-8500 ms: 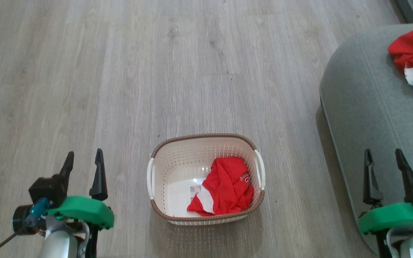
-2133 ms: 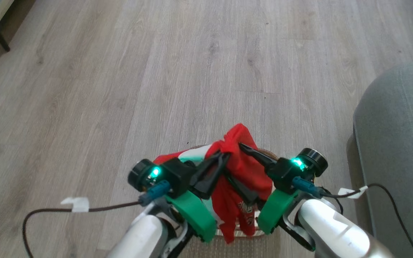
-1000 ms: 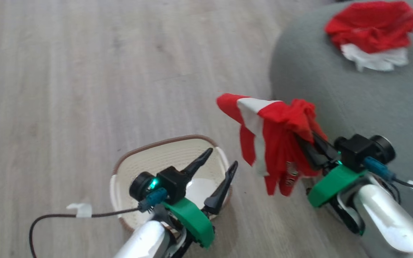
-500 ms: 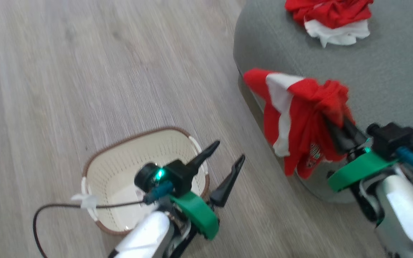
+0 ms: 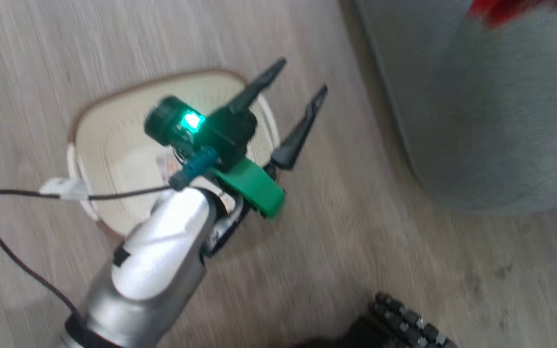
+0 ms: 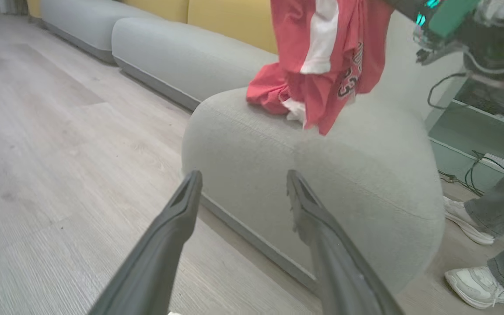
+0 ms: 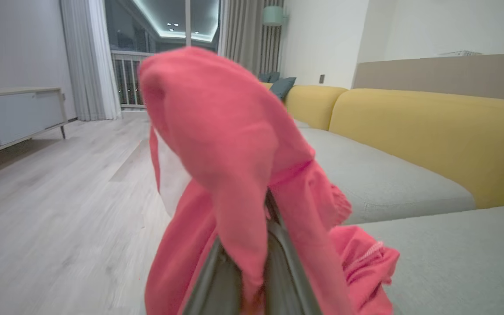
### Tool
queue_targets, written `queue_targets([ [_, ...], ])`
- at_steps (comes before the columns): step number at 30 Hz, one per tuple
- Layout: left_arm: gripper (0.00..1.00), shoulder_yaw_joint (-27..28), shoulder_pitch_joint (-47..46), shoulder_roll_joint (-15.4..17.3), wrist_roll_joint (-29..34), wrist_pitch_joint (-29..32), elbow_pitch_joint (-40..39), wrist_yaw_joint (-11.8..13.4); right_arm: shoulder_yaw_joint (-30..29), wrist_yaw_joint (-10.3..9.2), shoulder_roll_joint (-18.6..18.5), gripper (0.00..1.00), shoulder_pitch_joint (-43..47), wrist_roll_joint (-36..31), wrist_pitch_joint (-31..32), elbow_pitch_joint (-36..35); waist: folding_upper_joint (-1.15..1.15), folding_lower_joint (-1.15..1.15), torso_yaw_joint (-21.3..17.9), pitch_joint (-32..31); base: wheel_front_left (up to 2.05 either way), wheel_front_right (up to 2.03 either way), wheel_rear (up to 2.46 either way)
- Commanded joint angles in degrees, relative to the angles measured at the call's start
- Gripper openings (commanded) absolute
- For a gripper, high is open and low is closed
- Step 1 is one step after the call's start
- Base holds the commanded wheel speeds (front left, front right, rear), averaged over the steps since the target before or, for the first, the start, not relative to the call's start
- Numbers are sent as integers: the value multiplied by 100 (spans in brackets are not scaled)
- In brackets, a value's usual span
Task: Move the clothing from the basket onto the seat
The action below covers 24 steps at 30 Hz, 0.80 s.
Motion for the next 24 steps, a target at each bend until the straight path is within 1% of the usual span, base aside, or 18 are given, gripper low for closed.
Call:
queue_targets([
  [1, 100, 211, -156, 108, 79, -12, -214, 54, -238, -2, -160, 0, -602, 100, -36, 116, 0, -3, 373, 1272, 0, 0, 0],
  [3, 100, 241, -196, 127, 75, -54, -200, 63, -600, -2, -354, 0, -1281, 152, -36, 470, 0, -3, 512, 1559, 0, 0, 0],
  [7, 100, 343, -36, 128, -38, -244, -152, 136, -1430, -2, -868, 0, -2604, 42, -32, 1231, 0, -3, 772, 1842, 0, 0, 0],
  [8, 100, 363, 40, 120, -75, -287, -154, 161, -1632, -2, -1043, 0, -2888, -84, -25, 1405, 0, -3, 840, 1893, 0, 0, 0],
  [9, 100, 453, 194, 119, -150, -363, -200, 252, -1904, -2, -1403, 0, -3359, -447, 57, 1721, 0, -3, 925, 2031, 0, 0, 0],
  [10, 100, 453, 194, 119, -150, -363, -200, 252, -1904, -2, -1403, 0, -3359, -447, 57, 1721, 0, -3, 925, 2031, 0, 0, 0],
  [11, 100, 512, 264, 139, -167, -396, -239, 311, -2069, -2, -1533, 0, -3576, -590, 85, 1866, 0, -3, 945, 2110, 0, 0, 0],
  [12, 100, 619, 406, 189, -193, -446, -339, 420, -2416, -2, -1756, 0, -3910, -874, 117, 2155, 0, -3, 953, 2265, 0, 0, 0],
  [14, 100, 683, 508, 256, -195, -453, -484, 499, -2760, -2, -1924, 0, -4063, -1176, 150, 2456, 0, -3, 919, 2482, 0, 0, 0],
  [17, 100, 717, 577, 406, -129, -395, -674, 565, -3415, -2, -1973, 0, -3944, -1634, 140, 3023, 0, -3, 814, 2755, 0, 0, 0],
  [19, 100, 717, 575, 502, -73, -333, -783, 583, -3833, -2, -1856, 0, -3675, -1967, 89, 3400, 0, -3, 749, 2873, 0, 0, 0],
  [21, 100, 727, 548, 568, -26, -284, -888, 610, -4133, -2, -1624, 0, -3418, -2239, 42, 3713, 0, -3, 693, 2948, 0, 0, 0],
  [22, 100, 727, 548, 568, -26, -284, -888, 610, -4133, -2, -1624, 0, -3418, -2239, 42, 3713, 0, -3, 693, 2948, 0, 0, 0],
  [23, 100, 741, 530, 614, 7, -261, -938, 628, -4260, -2, -1488, 1, -3330, -2340, 19, 3825, 0, -3, 654, 2963, 0, 0, 0],
  [24, 100, 760, 514, 655, 35, -243, -995, 649, -4368, -2, -1365, 9, -3273, -2427, 0, 3897, 0, -3, 618, 2964, 0, 0, 0],
])
